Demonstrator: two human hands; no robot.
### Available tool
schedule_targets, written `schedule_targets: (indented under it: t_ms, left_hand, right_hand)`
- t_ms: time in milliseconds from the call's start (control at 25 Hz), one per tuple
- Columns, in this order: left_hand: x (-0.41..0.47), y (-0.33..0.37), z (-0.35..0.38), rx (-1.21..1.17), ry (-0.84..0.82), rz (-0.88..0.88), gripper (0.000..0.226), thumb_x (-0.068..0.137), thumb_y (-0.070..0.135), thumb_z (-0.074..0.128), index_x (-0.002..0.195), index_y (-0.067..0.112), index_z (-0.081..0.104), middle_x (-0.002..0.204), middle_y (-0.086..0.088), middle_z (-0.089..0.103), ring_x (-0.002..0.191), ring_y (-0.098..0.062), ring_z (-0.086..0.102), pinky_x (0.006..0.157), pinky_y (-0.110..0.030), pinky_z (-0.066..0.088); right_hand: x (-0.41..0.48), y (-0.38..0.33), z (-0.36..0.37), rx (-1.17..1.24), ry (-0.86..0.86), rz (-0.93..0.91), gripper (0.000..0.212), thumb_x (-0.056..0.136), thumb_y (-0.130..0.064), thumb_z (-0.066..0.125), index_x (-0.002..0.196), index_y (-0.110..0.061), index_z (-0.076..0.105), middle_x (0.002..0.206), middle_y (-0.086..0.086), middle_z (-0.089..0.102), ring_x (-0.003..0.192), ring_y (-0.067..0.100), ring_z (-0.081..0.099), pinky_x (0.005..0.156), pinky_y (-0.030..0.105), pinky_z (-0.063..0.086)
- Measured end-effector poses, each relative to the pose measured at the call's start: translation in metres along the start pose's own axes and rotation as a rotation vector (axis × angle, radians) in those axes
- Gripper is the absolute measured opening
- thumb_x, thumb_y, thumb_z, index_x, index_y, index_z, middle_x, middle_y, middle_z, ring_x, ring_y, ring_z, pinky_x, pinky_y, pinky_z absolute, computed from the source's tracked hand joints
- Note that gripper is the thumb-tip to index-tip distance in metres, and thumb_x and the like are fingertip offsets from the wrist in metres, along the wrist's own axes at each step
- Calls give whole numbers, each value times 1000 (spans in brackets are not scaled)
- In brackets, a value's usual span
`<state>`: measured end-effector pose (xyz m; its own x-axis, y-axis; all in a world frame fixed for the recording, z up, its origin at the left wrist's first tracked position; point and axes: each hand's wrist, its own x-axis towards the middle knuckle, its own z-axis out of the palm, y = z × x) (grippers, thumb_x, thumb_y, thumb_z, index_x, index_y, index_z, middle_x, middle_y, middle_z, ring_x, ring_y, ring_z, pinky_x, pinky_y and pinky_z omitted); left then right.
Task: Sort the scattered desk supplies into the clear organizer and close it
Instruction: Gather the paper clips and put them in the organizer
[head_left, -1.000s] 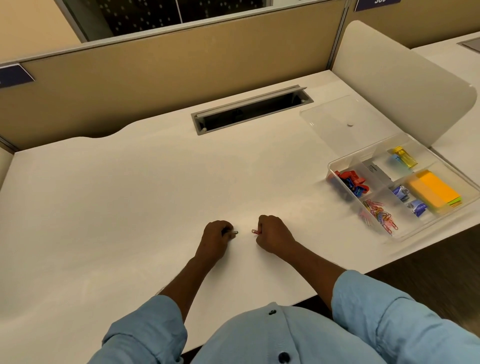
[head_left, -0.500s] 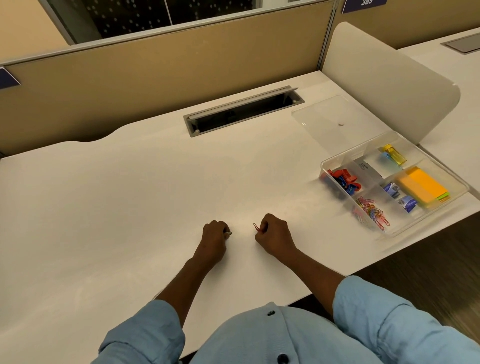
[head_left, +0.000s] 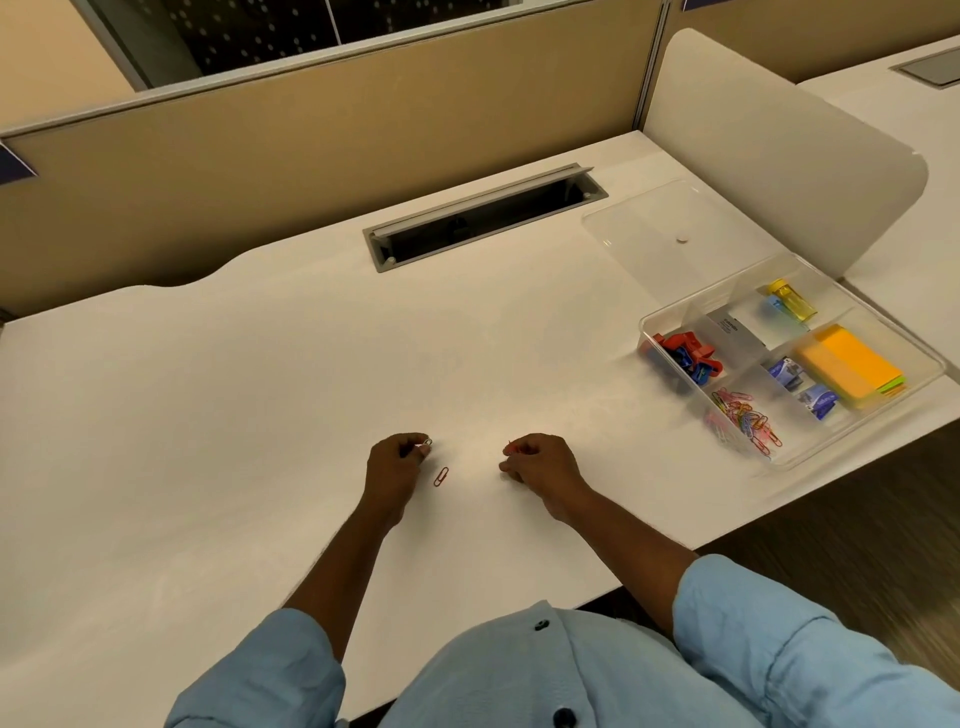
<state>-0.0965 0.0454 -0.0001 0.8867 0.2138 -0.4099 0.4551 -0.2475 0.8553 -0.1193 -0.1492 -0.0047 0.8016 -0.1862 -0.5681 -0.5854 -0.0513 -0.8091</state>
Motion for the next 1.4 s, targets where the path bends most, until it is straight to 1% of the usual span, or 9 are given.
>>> schedule_targets:
  t_ms: [200,320,520,680,760,880,960,1200,1400]
  left_hand:
    - [-13,-10,3,36,51,-51,16,90,5,54,89,6,71,92,-3,66,76,-15,50,63,-26,38]
    - [-20,-9,4,-46,126,-94,13,89,8,58,91,6,71,95,-6,66,72,-16,50,66,-27,40]
    - [-37,17,24,-165,17,20,14,84,8,66,96,10,72,91,-4,71,74,-16,61,67,-25,50]
    - [-54,45,58,88,-86,285,15,80,10,67,86,23,72,80,7,72,73,-2,67,64,-11,51]
    - [-60,56,72,244,-96,403,15,80,8,64,84,21,71,80,9,70,75,-1,65,65,-9,48]
    - [-62,72,89,485,-165,611,17,75,4,60,80,12,75,77,-4,68,75,-14,60,66,-23,46]
    - [-62,83,103,580,-188,704,20,76,4,59,82,11,76,80,-6,68,75,-13,57,63,-17,39]
    - [-65,113,151,449,-146,815,20,80,4,59,84,16,76,80,6,65,74,-1,47,67,-9,35]
    - [-56,110,179,401,-183,699,9,86,18,64,86,15,72,88,2,68,80,-13,59,75,-28,46]
  right_hand:
    - [-2,-17,4,402,-51,226,14,82,10,45,83,-2,50,77,10,51,70,20,63,63,23,50]
    - [-5,-23,2,458,-68,268,15,83,11,46,77,-2,51,75,13,53,67,20,59,62,22,49]
    - [-15,-26,1,303,-220,307,21,95,-19,52,84,-2,58,78,11,57,69,20,58,65,25,51]
    - [-22,-34,-3,515,-321,359,43,101,-36,36,93,-4,63,86,12,69,81,23,66,68,32,57]
    - [-23,-40,-12,677,-302,385,42,102,-35,33,93,-7,64,88,11,71,81,22,69,66,33,55]
    - [-20,-48,-28,825,-233,394,38,102,-33,33,100,-5,59,84,10,69,73,20,69,63,32,54]
    - [-17,-53,-42,847,-170,362,33,101,-30,36,103,-5,57,83,9,67,67,18,69,57,28,53]
    - [-7,-70,-100,822,-26,169,36,101,-26,39,88,-1,60,76,11,64,64,18,65,64,29,54]
    - [3,-75,-163,573,179,23,23,92,-4,49,113,5,56,79,10,57,67,14,57,58,17,52]
